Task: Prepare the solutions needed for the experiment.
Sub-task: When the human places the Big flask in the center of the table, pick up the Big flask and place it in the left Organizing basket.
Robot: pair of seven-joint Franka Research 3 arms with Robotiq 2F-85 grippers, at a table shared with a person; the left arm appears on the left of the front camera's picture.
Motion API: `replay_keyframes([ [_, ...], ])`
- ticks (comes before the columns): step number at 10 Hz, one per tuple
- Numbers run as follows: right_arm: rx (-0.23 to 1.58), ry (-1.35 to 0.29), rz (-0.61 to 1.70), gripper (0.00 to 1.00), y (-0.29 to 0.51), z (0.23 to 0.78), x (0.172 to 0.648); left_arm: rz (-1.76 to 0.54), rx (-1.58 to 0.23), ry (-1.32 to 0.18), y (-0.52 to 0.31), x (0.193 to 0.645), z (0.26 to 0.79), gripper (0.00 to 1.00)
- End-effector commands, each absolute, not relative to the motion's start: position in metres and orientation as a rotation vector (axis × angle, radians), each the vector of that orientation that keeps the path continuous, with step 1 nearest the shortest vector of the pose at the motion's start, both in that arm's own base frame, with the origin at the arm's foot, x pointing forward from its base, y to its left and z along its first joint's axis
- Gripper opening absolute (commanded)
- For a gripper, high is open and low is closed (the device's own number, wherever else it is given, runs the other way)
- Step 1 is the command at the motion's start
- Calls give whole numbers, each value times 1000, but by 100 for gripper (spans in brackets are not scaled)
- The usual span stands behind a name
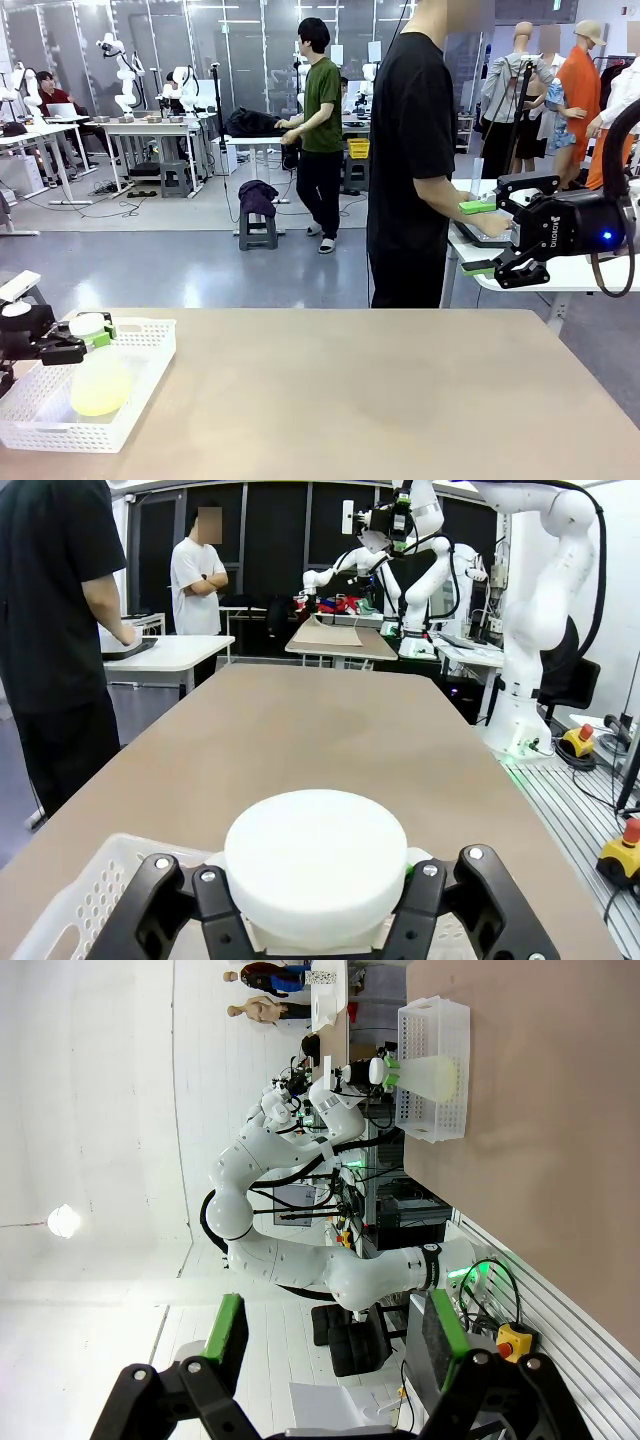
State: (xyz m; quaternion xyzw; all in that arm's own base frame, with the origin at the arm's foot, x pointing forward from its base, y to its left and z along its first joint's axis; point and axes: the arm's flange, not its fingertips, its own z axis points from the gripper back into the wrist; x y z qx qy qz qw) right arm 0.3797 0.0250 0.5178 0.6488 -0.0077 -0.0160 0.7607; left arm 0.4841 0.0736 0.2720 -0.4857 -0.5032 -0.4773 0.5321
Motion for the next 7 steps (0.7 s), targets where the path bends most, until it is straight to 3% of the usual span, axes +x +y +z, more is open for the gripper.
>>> replay_keyframes([
  [1,1417,-23,-30,89,25,519,379,-1159,-1172,-1169,75,489,274,0],
  [2,1417,-23,-30,89,25,519,379,-1146,-1190,-1149,76,489,275,35],
  [3,1417,-23,-30,89,25,519,379,-1161,-1199,-1131,75,489,274,39],
  [4,1417,-23,-30,89,25,519,379,-1167,-1200,-1107,75,489,273,54],
  [5,1417,-23,-30,89,25,519,379,-1169,-1205,-1099,75,489,271,59],
  [6,1417,-23,-30,89,25,519,379,-1167,-1201,-1103,76,489,271,74],
  [7,1417,-23,-30,89,25,519,379,-1172,-1197,-1094,80,486,272,79],
])
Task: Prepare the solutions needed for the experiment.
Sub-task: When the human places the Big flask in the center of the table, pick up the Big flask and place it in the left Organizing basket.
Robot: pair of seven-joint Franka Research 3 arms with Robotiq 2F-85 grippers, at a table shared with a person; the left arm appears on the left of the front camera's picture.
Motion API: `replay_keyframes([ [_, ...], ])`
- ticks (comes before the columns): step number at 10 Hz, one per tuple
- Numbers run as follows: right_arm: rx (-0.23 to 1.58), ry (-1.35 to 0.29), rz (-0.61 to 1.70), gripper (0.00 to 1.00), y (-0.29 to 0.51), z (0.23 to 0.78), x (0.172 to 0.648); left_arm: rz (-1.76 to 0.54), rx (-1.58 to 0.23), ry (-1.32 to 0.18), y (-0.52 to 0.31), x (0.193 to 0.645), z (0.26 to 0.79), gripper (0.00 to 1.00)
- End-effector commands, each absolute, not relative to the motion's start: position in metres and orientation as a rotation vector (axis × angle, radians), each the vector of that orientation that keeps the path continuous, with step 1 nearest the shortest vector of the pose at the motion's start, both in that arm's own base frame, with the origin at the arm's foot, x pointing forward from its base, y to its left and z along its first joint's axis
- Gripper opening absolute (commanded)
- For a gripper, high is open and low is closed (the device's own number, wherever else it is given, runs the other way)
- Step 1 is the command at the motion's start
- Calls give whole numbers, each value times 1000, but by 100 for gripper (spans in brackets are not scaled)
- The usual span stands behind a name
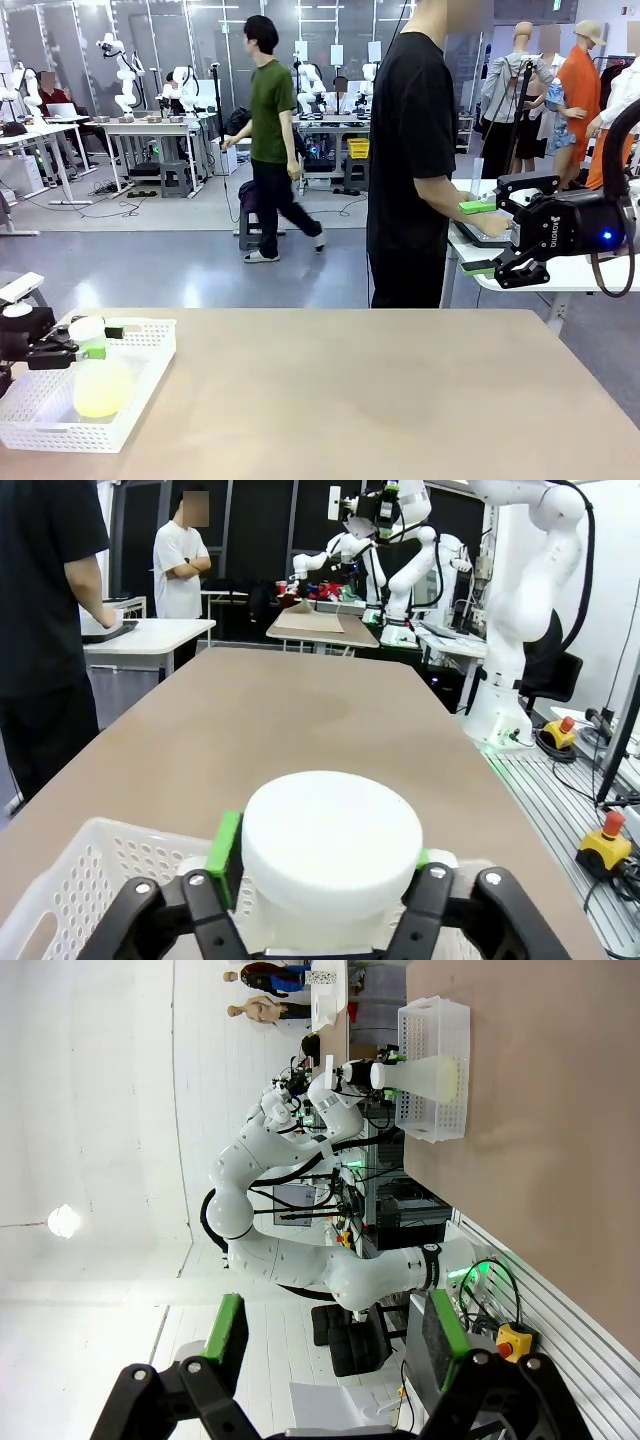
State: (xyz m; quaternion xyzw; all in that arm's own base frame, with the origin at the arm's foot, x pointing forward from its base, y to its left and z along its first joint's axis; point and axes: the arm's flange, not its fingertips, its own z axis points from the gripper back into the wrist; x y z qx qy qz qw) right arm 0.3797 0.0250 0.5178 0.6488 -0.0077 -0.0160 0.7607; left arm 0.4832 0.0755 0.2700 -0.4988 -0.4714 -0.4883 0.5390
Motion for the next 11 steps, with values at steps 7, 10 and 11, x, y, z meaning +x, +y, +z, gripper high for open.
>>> replay_keyframes([
  [7,1417,-23,-30,89,25,519,379,-1131,-1013,-1130,137,447,294,100],
  [10,1417,-23,-30,89,25,519,379,-1096,-945,-1123,158,421,308,100],
  [11,1417,-23,-30,89,25,519,379,-1092,-920,-1135,162,418,313,100],
])
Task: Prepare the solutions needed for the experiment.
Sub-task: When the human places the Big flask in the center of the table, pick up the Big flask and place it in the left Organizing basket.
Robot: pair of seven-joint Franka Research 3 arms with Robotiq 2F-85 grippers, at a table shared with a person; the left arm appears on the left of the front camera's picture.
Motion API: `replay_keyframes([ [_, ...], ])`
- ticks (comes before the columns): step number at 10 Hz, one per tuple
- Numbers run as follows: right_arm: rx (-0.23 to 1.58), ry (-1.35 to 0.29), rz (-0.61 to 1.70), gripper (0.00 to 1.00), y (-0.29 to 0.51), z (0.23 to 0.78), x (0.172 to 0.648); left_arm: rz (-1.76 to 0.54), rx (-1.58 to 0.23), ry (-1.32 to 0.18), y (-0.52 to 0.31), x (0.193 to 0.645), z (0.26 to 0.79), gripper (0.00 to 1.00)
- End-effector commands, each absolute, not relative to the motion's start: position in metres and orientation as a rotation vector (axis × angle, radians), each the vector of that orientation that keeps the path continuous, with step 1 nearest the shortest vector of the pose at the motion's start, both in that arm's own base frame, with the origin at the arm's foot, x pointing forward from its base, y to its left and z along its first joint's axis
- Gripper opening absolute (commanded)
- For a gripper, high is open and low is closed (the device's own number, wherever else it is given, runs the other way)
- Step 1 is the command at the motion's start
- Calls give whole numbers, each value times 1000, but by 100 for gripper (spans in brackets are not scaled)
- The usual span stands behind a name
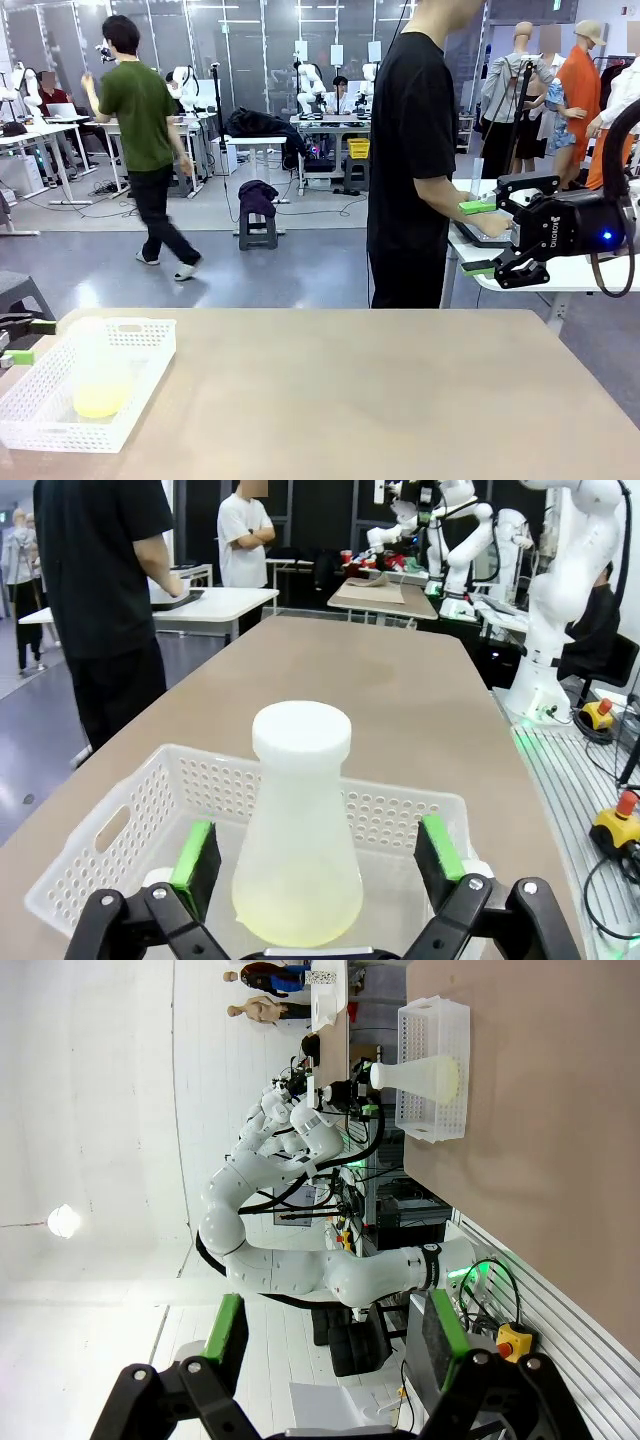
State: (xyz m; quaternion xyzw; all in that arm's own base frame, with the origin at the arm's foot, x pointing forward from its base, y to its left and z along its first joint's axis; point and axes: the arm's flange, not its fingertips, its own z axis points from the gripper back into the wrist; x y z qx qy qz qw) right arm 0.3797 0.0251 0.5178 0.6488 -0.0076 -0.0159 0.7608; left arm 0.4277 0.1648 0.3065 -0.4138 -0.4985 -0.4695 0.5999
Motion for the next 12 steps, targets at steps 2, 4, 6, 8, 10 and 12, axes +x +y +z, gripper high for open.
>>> replay_keyframes([
  [2,1417,-23,-30,89,25,519,379,-1088,-959,-1156,165,428,307,100],
  [4,1417,-23,-30,89,25,519,379,-1088,-959,-1156,165,428,307,100],
  [6,1417,-23,-30,89,25,519,379,-1088,-959,-1156,165,428,307,100],
  [8,1417,-23,-30,89,25,519,379,-1088,-959,-1156,165,428,307,100],
  [10,1417,-23,-30,89,25,519,379,-1088,-959,-1156,165,428,307,100],
  [12,1417,-23,-30,89,25,519,379,-1016,-952,-1138,167,419,328,100],
])
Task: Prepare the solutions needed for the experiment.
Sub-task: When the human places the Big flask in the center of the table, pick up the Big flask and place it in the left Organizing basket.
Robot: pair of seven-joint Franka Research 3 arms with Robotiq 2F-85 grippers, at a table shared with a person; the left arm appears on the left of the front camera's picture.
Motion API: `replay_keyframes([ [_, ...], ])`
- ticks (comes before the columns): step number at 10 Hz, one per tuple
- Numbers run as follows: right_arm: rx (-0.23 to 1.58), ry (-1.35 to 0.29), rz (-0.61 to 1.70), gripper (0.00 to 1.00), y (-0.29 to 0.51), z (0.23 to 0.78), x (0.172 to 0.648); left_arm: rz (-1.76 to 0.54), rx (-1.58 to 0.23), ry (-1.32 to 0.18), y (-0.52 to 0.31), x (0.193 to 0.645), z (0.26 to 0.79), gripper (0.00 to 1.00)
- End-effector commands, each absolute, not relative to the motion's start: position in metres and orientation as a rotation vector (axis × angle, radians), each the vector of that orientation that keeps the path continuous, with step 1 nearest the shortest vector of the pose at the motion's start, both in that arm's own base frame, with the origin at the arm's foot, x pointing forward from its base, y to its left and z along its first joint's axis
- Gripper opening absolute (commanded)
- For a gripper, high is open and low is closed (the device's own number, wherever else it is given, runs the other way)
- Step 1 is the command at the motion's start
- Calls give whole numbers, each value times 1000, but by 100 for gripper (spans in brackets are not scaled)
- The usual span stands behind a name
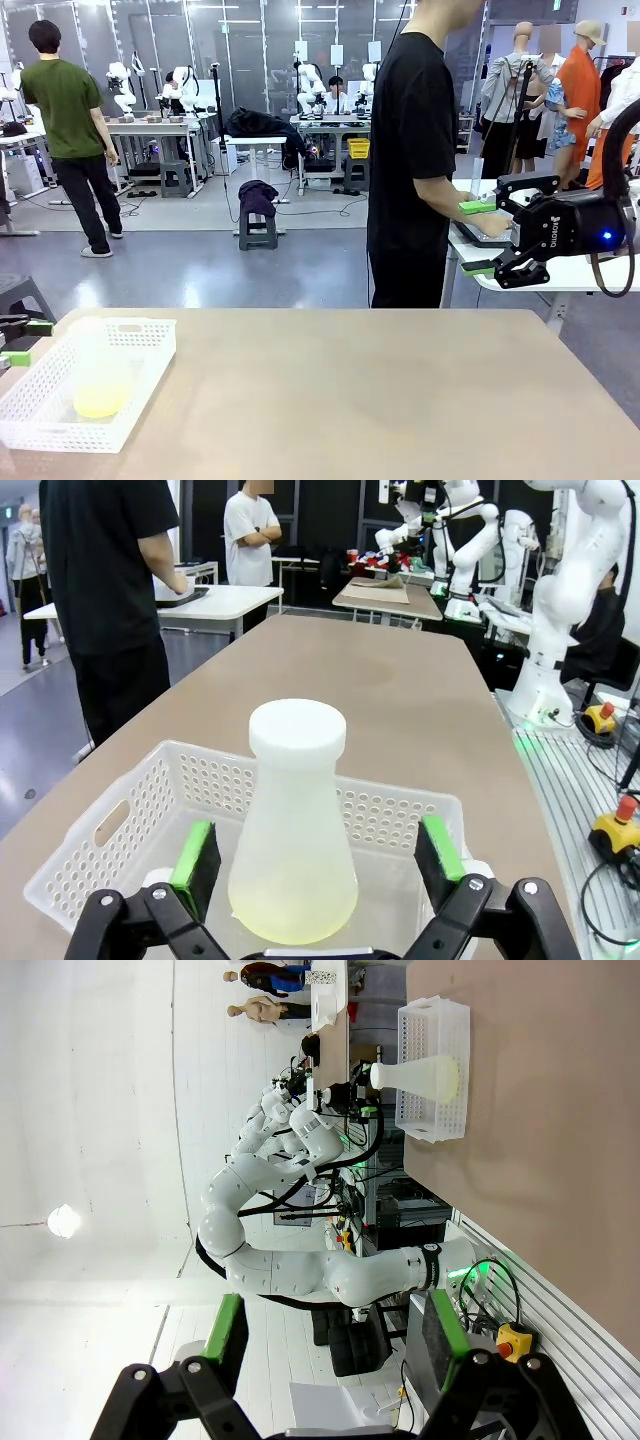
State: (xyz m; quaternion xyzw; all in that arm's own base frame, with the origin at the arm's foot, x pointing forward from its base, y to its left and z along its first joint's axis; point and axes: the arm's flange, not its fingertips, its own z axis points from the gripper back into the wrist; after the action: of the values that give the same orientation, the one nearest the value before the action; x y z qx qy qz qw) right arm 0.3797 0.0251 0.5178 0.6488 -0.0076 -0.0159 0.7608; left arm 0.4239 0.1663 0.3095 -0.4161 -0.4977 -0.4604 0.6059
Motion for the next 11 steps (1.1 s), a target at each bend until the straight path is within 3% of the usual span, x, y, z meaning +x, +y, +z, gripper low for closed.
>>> replay_keyframes([
  [1,1417,-23,-30,89,25,519,379,-940,-990,-1050,169,414,350,100],
  [4,1417,-23,-30,89,25,519,379,-775,-1366,-780,150,409,391,100],
  [6,1417,-23,-30,89,25,519,379,-499,-1515,-662,142,420,406,100],
  [9,1417,-23,-30,89,25,519,379,-296,-1663,-472,122,416,419,100],
  [11,1417,-23,-30,89,25,519,379,-251,-1646,-319,103,402,432,100],
])
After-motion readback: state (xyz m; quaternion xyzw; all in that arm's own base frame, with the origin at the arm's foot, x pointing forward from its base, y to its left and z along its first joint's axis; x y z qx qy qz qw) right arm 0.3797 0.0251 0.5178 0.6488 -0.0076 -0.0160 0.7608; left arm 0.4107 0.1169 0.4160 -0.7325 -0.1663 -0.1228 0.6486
